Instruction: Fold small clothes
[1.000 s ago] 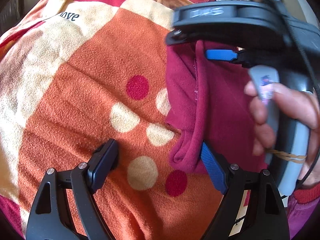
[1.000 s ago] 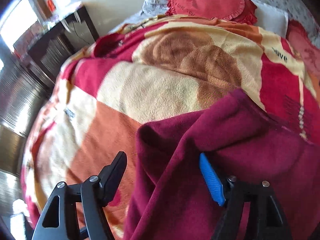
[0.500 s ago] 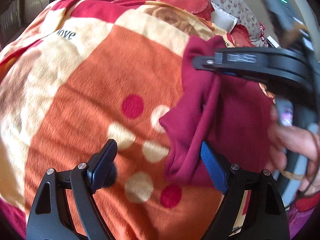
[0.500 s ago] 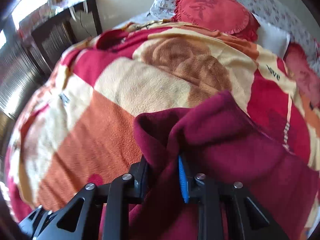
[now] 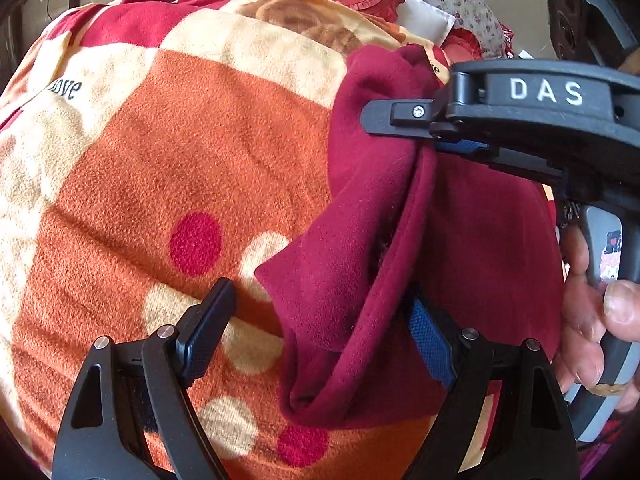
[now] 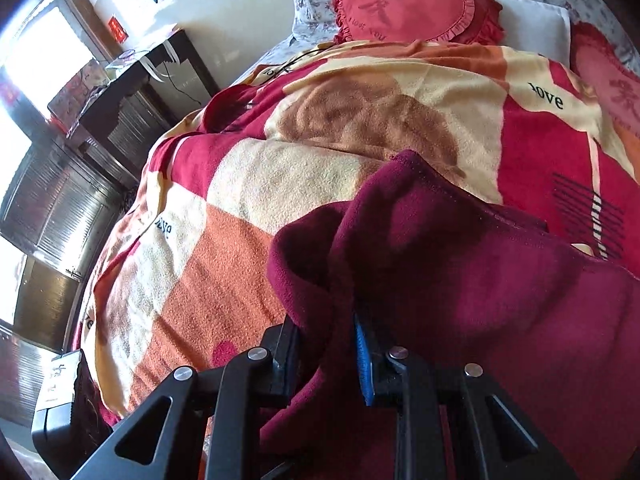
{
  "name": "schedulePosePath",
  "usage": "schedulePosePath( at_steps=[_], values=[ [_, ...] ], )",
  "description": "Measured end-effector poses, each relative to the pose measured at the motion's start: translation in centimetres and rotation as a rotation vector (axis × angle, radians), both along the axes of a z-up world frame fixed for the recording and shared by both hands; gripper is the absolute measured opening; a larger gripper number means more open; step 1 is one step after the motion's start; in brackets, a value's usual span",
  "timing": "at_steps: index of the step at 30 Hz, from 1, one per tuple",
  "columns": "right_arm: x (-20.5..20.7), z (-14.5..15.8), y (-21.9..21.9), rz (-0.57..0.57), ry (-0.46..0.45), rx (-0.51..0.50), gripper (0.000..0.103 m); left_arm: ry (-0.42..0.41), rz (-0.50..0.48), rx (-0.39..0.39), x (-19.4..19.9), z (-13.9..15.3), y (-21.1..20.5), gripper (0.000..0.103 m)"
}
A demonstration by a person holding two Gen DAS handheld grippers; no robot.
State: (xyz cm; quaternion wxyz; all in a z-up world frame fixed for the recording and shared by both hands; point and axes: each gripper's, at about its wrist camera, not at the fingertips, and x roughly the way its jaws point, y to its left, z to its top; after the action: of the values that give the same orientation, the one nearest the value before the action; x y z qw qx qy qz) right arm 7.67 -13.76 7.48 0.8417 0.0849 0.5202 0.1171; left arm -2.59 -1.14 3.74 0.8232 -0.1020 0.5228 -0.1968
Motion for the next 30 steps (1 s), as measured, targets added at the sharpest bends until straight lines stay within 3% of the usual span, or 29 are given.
schedulePosePath(
  at_steps=[5, 9, 12, 17, 19, 21, 22, 24, 30],
  values=[
    [0.6, -0.3, 1.3, 0.002, 0.013, -0.075, 0.023, -0.007, 0.002, -0.001, 0.2, -0.2, -0.3, 0.085],
    [1.5, -1.2, 2.9, 0.012, 0.038, -0.173, 0.037, -0.001, 0.015, -0.023, 0.4, -0.4, -0.3, 0.083],
    [2.1, -1.7, 3.6, 0.023, 0.039, -0.223, 0.038, 0.008, 0.030, -0.049, 0.3, -0.4, 0.2, 0.083],
    [1.7, -1.9, 2.2, 0.026, 0.011, -0.151, 0.033, -0.004, 0.018, -0.026, 0.0, -0.3, -0.2, 0.083],
    [1.2, -1.6, 1.1, 0.014, 0.002, -0.074, 0.026, -0.007, -0.004, -0.031, 0.0, -0.1, -0.4, 0.063],
    [0.6, -1.2, 0.1, 0.005, -0.006, -0.008, 0.024, 0.040, -0.032, -0.108, 0.2, -0.1, -0.4, 0.029],
    [0.3, -1.0, -0.2, 0.003, -0.010, 0.014, 0.023, 0.051, -0.037, -0.131, 0.2, 0.1, -0.5, 0.027],
    [-0.4, -0.6, -1.1, -0.007, -0.020, 0.055, 0.022, 0.022, -0.051, -0.102, -0.2, 1.0, -1.1, 0.022],
    [-3.2, 2.1, -4.4, -0.043, -0.084, 0.175, 0.021, -0.076, -0.118, -0.093, -1.9, 5.1, -3.3, 0.021]
  ],
)
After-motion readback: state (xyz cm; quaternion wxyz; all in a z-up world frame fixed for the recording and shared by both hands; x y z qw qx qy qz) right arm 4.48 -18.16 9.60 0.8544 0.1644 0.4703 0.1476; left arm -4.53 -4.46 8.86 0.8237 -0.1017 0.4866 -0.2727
